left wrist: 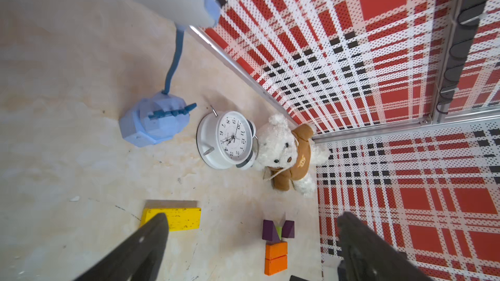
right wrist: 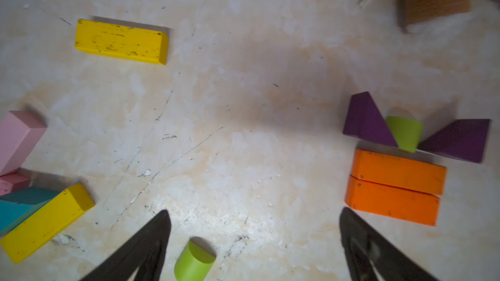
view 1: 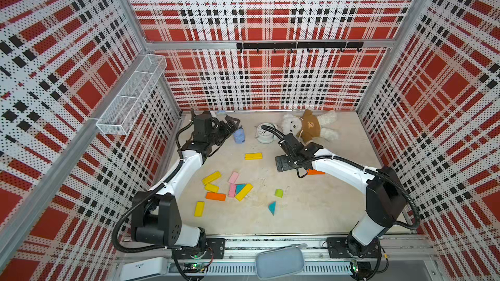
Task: Assemble a carrot with building blocks
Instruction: Pick up the building block from the center of the board.
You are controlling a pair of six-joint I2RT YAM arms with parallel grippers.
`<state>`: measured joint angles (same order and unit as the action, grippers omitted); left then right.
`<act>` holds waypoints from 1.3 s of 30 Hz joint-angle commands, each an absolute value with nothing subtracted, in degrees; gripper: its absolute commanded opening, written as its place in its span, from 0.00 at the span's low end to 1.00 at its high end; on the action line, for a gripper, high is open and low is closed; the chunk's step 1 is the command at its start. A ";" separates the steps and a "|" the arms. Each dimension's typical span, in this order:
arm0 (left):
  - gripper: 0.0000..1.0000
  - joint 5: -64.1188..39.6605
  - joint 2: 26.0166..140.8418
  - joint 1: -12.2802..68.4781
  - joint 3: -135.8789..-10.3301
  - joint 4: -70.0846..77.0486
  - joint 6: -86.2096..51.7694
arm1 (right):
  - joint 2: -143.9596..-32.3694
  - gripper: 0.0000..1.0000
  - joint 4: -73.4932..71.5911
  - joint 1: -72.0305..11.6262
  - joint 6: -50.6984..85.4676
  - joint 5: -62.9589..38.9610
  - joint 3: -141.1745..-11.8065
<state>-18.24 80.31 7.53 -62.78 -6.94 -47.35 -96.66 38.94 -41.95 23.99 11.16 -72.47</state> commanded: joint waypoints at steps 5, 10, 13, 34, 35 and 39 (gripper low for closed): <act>1.00 -18.41 71.51 1.71 -64.59 -20.28 -51.46 | -97.54 0.39 30.82 -52.87 18.90 1.37 -73.20; 0.99 -28.25 58.96 -13.26 -50.77 -20.63 -55.14 | -104.99 0.27 27.28 -62.41 12.06 -4.31 -79.63; 1.00 -29.03 54.20 -16.61 -44.99 -23.84 -54.59 | -110.05 0.32 26.37 -65.24 8.74 -6.42 -84.42; 0.99 -34.52 52.33 -25.92 -34.21 -23.05 -52.30 | -137.52 0.53 35.92 -68.41 -4.07 -8.31 -113.09; 0.99 -34.54 52.30 -25.99 -34.27 -23.00 -52.29 | -138.01 0.53 35.77 -68.47 -3.90 -8.20 -113.24; 1.00 -35.74 52.34 -26.02 -34.45 -21.30 -53.23 | -139.37 0.49 36.01 -68.47 -3.52 -7.04 -114.34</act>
